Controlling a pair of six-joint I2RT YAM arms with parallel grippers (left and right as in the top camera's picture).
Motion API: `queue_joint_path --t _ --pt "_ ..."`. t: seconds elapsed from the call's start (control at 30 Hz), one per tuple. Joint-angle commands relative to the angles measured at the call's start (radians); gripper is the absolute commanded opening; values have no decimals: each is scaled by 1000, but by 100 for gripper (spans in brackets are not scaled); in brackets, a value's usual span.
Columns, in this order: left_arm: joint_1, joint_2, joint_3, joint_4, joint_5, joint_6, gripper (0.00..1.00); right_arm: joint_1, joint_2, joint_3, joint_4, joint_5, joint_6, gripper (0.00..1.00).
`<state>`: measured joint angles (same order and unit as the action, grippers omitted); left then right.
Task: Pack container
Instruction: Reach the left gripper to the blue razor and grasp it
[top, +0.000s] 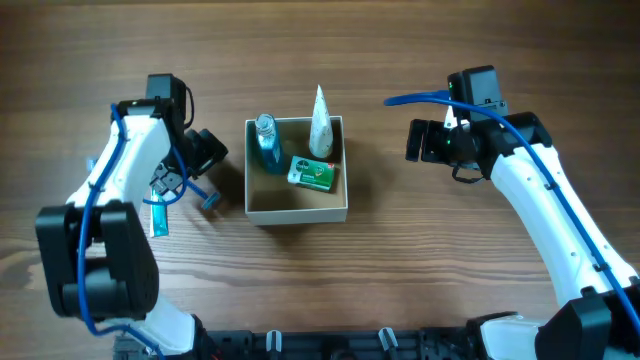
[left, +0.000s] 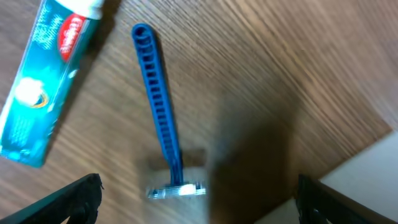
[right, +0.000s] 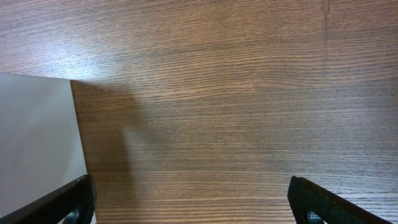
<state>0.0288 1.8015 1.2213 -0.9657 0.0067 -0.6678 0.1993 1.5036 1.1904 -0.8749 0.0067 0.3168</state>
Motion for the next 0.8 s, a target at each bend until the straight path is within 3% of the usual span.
queue_joint_path --t 0.0,0.3,0.37,0.4,0.53,0.77 --pt "-5 61 -17 23 26 -18 100 -2 6 -3 3 -12 -3 100" --pt "-5 154 -45 61 27 -18 98 -2 6 -3 -1 -11 -4 100" --pt "-5 156 -45 61 27 -18 82 -2 6 -3 -2 -12 -4 100" --pt "-5 156 -45 60 27 -18 64 -2 6 -3 -3 -12 -7 100" --pt "-5 156 -45 57 27 -18 40 -2 6 -3 -6 -12 -21 100" --pt "-5 156 -45 57 26 -18 29 -2 6 -3 -10 -12 -28 100"
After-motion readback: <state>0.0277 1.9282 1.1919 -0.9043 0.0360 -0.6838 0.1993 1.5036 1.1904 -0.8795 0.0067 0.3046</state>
